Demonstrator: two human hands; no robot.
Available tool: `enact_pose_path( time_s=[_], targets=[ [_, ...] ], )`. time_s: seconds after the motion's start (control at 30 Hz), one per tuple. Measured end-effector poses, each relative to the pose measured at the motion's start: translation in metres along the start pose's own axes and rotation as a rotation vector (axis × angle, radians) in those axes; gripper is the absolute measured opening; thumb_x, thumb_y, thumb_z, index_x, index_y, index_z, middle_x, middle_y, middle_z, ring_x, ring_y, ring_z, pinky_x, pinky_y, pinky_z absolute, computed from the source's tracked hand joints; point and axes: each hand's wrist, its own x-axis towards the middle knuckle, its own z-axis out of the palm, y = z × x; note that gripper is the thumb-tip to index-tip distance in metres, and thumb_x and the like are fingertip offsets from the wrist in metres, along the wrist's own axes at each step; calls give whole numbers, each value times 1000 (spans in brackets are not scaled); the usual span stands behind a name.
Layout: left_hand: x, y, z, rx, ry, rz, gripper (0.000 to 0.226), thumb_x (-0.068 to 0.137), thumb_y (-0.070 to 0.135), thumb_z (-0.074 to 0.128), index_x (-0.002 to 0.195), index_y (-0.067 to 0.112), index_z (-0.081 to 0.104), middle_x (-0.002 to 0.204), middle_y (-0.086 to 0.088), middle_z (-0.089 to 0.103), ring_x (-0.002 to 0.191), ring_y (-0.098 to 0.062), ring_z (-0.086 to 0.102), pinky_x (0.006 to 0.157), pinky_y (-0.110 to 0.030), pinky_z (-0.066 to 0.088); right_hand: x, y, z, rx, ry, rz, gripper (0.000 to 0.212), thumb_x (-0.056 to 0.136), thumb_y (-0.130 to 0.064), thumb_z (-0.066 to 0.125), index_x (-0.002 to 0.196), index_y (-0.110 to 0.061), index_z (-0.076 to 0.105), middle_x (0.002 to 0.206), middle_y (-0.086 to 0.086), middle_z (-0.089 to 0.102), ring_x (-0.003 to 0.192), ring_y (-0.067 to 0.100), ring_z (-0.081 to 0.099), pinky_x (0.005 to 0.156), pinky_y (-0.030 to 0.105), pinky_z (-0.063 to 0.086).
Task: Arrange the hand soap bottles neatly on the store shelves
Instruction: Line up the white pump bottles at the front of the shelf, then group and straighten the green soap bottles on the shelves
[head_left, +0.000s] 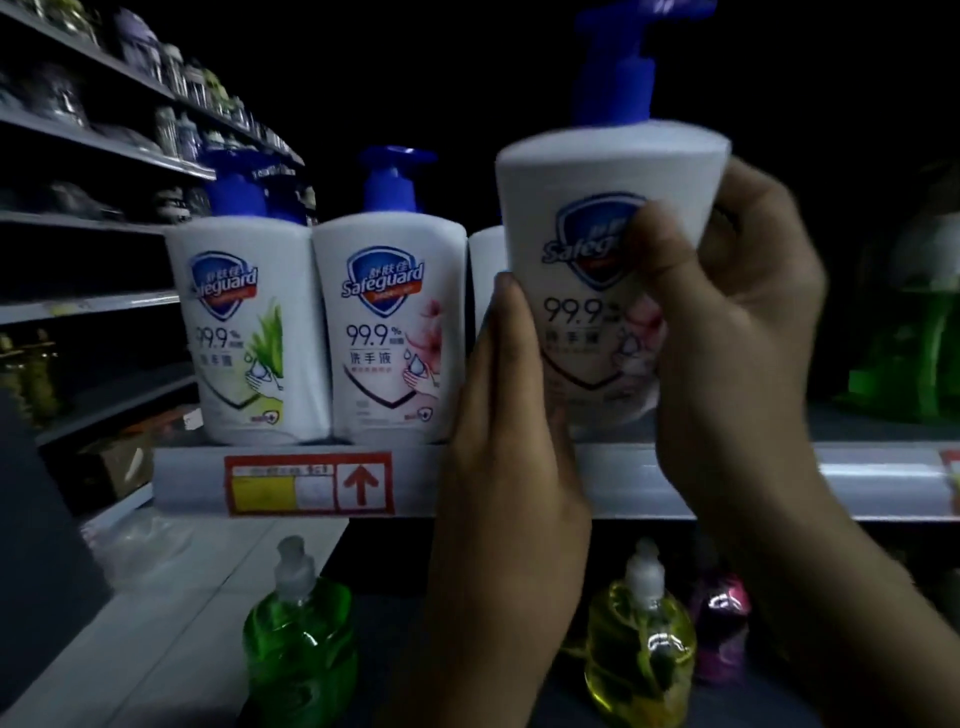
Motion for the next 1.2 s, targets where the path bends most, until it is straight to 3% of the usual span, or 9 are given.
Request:
enact_pose_path(
  time_s=[0.2,0.4,0.6,0.7,0.8,0.97,1.07,1.13,1.2],
  targets=[
    [-2,-4,-3,130,-56,-19,81,96,16,49,149,35,-9,161,12,-2,146,-6,-3,117,-34,19,5,9,15,-34,-24,140,32,96,-18,55,125,-5,50,112,10,66,89,4,65,68,13,50],
    [-6,-15,-5,246,-166,38,87,94,15,51,149,32,-14,161,5,-13,142,-8,-13,115,-34,17,9,18,17,-54,-29,207,34,97,-20,54,127,-4,49,116,11,66,102,16,67,80,30,58],
    [-9,-13,-3,317,-145,-26,79,87,12,59,152,15,15,159,-11,15,143,-22,8,108,-38,18,3,26,15,-80,-78,319,32,98,-22,52,127,-8,50,115,8,67,99,14,69,77,27,58],
    [-13,-14,0,333,-90,-37,71,83,17,52,149,10,26,155,-14,25,142,-31,23,104,-42,23,4,23,9,-226,-197,345,36,97,-32,54,130,-19,47,116,-3,65,99,6,68,79,28,58],
    [-14,-17,-2,316,-85,-37,64,86,18,44,147,9,31,155,-11,25,142,-31,27,106,-37,26,-3,17,-3,-353,-338,339,49,87,-26,66,131,-31,44,111,-13,65,92,3,68,69,26,57],
    [-19,-20,-7,325,-82,8,60,85,11,46,144,5,36,149,-13,33,137,-30,35,103,-33,36,-9,7,-12,-701,-604,261,78,81,-20,74,138,-36,23,111,-25,58,90,-8,60,75,7,47],
    [-19,-22,-10,341,-117,24,59,85,5,51,142,2,38,147,-14,34,137,-29,33,108,-36,35,-12,5,-8,-808,-582,212,85,83,-28,73,146,-31,17,125,-8,63,104,13,65,83,24,51],
    [-21,-22,-11,337,-116,51,56,85,5,47,141,0,41,145,-16,37,136,-29,34,109,-38,37,-17,4,-9,-854,-554,173,80,84,-29,71,147,-27,22,130,-5,62,112,16,63,85,23,48],
    [-26,-22,-13,291,-67,91,50,87,2,44,137,-1,47,140,-18,43,133,-30,40,107,-37,41,-26,2,-19,-799,-372,78,61,88,-24,66,142,-19,38,128,-3,61,115,13,60,85,18,45]
  ],
)
